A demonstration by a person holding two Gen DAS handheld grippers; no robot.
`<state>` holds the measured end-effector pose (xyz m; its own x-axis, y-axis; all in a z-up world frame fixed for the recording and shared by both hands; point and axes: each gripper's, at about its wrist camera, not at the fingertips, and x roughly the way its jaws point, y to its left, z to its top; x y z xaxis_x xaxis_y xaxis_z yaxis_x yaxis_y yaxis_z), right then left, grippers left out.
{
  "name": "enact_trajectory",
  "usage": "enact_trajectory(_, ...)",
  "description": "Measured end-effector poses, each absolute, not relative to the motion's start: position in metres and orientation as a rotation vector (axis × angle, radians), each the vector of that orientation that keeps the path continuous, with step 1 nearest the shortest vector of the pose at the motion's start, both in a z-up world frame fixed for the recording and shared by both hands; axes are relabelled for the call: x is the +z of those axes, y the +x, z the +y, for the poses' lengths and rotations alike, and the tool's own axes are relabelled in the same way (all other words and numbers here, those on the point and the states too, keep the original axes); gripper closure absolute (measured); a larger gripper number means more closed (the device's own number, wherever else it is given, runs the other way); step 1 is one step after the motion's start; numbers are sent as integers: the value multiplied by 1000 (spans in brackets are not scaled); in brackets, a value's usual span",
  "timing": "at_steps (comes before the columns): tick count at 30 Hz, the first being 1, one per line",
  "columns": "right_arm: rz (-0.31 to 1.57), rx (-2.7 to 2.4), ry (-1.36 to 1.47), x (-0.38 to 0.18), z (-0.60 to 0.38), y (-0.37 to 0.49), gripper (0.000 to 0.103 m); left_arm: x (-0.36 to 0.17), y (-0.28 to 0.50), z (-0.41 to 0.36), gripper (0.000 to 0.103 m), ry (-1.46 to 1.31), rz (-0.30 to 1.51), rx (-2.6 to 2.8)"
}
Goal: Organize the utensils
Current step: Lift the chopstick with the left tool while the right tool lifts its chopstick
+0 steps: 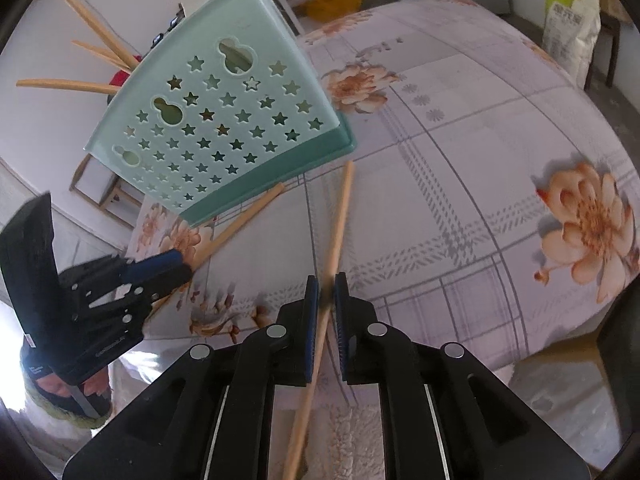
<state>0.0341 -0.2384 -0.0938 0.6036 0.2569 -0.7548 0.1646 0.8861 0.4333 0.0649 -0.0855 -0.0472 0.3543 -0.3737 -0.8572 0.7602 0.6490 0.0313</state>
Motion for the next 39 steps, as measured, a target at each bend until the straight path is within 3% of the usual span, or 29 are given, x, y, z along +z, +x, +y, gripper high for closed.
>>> enact_trajectory(10, 933, 34, 438, -96, -237, 51, 95, -59, 74, -126, 84, 557, 884, -742)
enact_trajectory(13, 920, 30, 432, -97, -239, 56, 97, -59, 76, -133, 91, 548, 875, -741)
enact_trajectory(20, 897, 29, 448, -101, -243, 57, 98, -56, 64, -139, 95, 560, 824, -748)
enact_trajectory(39, 886, 39, 485, -104, -248, 57, 98, 42, 42, -63, 97, 206, 699, -797)
